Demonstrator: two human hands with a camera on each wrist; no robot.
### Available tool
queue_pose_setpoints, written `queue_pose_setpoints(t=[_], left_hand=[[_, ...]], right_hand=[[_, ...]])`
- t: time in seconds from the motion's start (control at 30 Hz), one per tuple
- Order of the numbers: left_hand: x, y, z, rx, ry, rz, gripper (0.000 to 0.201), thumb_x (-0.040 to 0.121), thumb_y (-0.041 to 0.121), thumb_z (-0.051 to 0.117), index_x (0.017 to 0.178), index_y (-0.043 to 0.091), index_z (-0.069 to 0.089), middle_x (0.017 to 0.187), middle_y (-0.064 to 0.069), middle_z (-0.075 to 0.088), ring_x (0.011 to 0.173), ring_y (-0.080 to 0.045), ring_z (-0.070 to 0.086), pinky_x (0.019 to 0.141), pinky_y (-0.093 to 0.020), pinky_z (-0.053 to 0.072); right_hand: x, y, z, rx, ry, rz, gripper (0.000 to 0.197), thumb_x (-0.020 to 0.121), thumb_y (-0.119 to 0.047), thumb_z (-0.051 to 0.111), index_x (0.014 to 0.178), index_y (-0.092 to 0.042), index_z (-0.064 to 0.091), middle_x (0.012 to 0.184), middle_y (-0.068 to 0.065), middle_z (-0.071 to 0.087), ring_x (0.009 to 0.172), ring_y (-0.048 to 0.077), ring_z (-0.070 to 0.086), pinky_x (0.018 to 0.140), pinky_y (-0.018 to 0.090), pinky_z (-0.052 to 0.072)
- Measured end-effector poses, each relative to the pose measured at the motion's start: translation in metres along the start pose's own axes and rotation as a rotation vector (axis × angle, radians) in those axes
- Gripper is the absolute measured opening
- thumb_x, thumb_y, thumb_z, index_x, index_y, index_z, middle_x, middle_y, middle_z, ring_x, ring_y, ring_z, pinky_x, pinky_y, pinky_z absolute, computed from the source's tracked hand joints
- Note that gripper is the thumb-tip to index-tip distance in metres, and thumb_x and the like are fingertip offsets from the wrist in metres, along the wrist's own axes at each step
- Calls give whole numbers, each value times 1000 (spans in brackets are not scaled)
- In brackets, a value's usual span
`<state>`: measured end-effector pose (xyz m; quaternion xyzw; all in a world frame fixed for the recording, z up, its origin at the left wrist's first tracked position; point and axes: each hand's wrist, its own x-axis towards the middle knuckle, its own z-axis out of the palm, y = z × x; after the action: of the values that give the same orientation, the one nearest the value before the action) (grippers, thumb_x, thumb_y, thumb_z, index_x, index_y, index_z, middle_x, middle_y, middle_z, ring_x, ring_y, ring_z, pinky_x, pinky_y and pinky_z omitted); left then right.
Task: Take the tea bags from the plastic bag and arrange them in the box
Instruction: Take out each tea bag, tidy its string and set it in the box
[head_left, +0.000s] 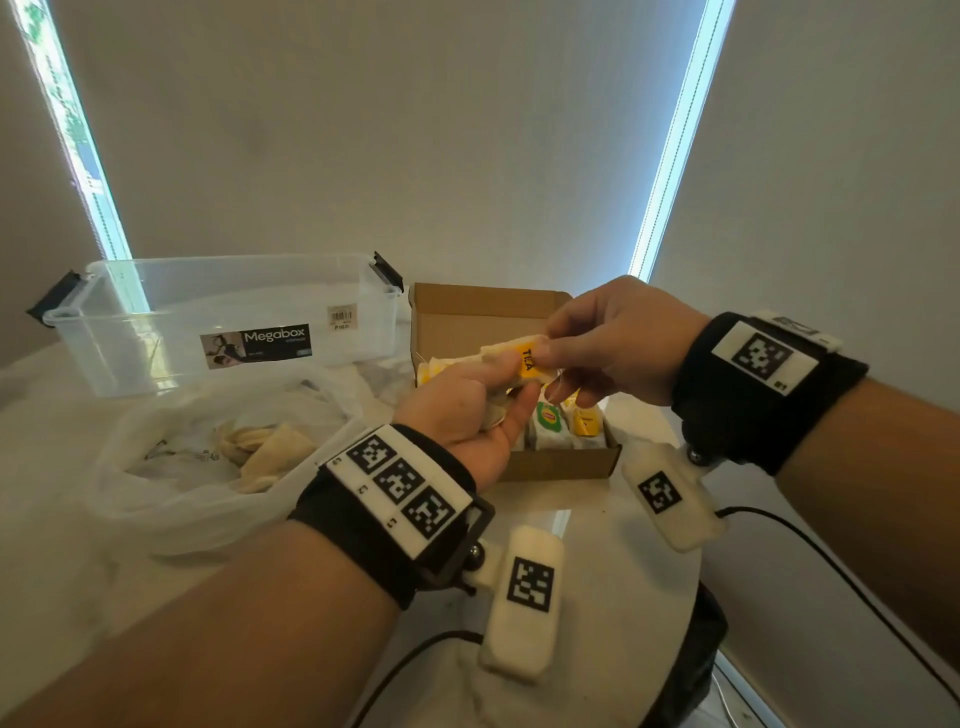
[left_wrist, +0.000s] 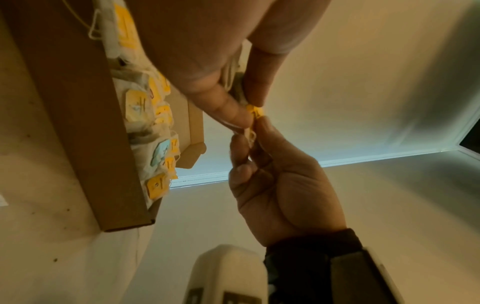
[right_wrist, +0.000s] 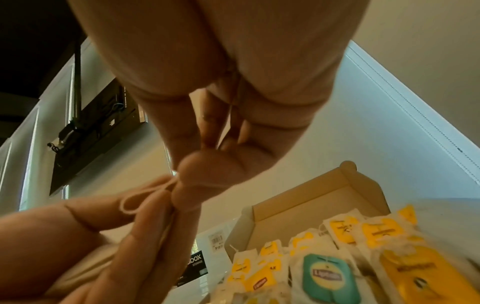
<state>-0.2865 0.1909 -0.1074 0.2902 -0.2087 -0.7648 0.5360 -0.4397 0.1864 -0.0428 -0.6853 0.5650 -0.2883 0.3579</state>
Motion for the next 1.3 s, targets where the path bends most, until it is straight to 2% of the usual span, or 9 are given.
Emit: queue_pose_setpoints(t=[0.1,0.17,0.33,0.53,0.73,0.93,1.07,1.17,1.3], left_hand=[[-5,3,-1,-26,-28,-39,24,95,12,61,116,-1,60,110,-21,68,97,-31,71,77,-37,62],[-8,6,-6,-79,3,-66,25,97,16,60,115,-2,58,114,-21,66,106,-34,69,75,-42,62],[-10,13,-18,-51,70,-69,18,99,15,55,106,-1,58,107,-26,68,76,-35,74,55,-33,62],[-12,14,-21,-13,53,-101,24,97,15,54,113,-4,57,89,-28,72,75,-36,74,64,-36,63],[-9,14,-25,-12,65,-110,25,98,12,50,116,-4,56,102,-30,70,78,-37,74,64,-38,64],[-13,15,-27,-72,1,-169,42,95,15,41,130,-9,45,103,-38,67,82,-47,72,50,-40,59],[-17,16,-26,-54,-48,-191,48,97,16,38,141,-3,32,103,-38,67,75,-46,72,47,-41,58],[-18,19,-26,42,-90,-223,52,92,18,38,138,-6,35,98,-37,68,71,-45,72,46,-40,58],[-23,26,-30,261,-244,-321,64,84,41,44,130,-3,54,92,-31,66,60,-33,69,46,-29,57]], right_hand=[[4,2,-5,-28,63,-32,8,91,-14,71,97,-8,72,74,8,76,60,17,72,54,25,59],[9,7,-15,-60,114,-16,4,93,-13,68,96,-10,69,71,6,75,60,17,73,53,25,58],[22,33,-34,-356,-77,108,8,95,-10,66,95,-15,72,75,7,74,60,12,66,63,27,57],[40,53,-23,-544,-191,241,17,96,-12,65,91,-25,74,105,18,72,74,22,57,71,31,52],[51,60,-11,-845,-97,164,26,84,-27,80,106,-24,65,94,-8,62,82,9,58,83,26,49],[53,65,-9,-876,-53,141,29,75,-29,87,82,-22,59,83,-3,63,72,10,55,66,21,44],[48,52,-12,-891,39,113,29,78,-38,83,81,-18,62,79,-2,63,73,13,57,62,22,41],[38,22,-10,-695,176,-34,27,81,-42,79,84,-18,66,82,-1,67,80,17,66,66,26,49],[15,-22,19,-389,-88,-137,22,89,-42,70,104,-26,70,91,-8,72,78,7,69,69,26,50]])
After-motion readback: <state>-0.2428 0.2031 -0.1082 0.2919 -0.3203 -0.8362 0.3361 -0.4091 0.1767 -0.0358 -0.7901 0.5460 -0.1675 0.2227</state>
